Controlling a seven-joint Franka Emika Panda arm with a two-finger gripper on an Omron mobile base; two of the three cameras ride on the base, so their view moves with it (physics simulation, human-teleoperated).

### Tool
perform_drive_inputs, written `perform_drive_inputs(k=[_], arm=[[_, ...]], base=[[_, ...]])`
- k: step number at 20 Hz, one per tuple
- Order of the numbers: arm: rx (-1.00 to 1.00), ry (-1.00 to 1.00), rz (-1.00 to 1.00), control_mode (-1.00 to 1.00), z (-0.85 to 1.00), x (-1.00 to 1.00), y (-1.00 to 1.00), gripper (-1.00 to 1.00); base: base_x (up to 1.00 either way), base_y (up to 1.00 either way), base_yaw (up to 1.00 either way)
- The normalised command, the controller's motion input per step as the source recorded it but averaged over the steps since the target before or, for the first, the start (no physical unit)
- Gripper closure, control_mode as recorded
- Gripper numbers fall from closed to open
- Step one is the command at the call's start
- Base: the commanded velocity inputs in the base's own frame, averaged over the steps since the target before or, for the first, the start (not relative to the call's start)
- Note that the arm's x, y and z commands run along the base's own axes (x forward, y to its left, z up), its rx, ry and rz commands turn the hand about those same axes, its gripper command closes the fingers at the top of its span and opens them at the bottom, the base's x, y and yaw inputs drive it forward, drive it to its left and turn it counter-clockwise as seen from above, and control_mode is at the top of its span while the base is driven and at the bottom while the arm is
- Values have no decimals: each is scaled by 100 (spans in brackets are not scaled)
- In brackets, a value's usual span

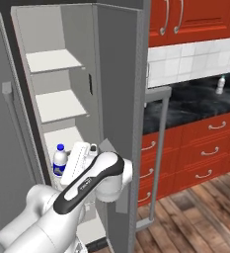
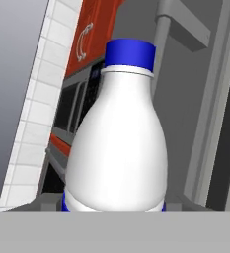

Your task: Take the bottled waters from the counter and place them in the freezer to freeze. Close the freezer door after placing the bottles.

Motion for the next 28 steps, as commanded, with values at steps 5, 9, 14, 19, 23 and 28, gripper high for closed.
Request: perform_drive_inputs(k=[5, 9, 14, 19, 23, 28], arm=[[0, 0, 0, 100, 0, 0, 0, 100], [0, 0, 0, 100, 0, 0, 0, 100], [0, 0, 0, 100, 0, 0, 0, 100], [0, 0, 0, 100, 0, 0, 0, 100], [0, 0, 0, 100, 0, 0, 0, 100], [0, 0, 0, -100, 0, 0, 1, 100]], base=[[44, 0, -4], [33, 0, 0], [35, -8, 1], [42, -9, 2], [12, -1, 0], [0, 0, 0]])
